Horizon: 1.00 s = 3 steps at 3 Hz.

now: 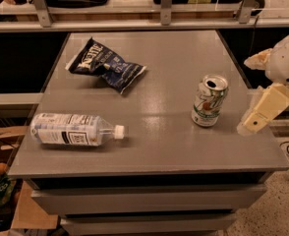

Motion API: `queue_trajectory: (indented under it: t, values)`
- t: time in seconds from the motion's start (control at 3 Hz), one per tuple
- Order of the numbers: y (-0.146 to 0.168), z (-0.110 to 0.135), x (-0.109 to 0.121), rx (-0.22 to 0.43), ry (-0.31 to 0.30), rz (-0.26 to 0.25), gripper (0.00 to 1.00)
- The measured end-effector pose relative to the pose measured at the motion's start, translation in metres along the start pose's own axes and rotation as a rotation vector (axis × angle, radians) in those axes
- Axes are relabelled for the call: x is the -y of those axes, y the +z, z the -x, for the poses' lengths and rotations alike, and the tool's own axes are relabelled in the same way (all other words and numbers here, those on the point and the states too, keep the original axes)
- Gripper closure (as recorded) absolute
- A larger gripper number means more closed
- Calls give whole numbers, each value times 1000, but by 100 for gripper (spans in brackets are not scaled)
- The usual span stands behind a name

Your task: Knock 7up can over

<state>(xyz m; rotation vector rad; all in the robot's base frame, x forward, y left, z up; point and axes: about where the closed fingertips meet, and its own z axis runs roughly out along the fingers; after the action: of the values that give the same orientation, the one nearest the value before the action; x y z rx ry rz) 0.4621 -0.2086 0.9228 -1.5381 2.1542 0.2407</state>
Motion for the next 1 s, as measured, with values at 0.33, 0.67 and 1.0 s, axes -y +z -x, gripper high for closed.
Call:
queue_trajectory:
  t: [0.33,0.67,1.0]
  values:
    - [8,-8,1,80,32,-3,0]
    - [16,-13,3,187,60,-19,0]
    - [22,-14,6,287,80,-38,0]
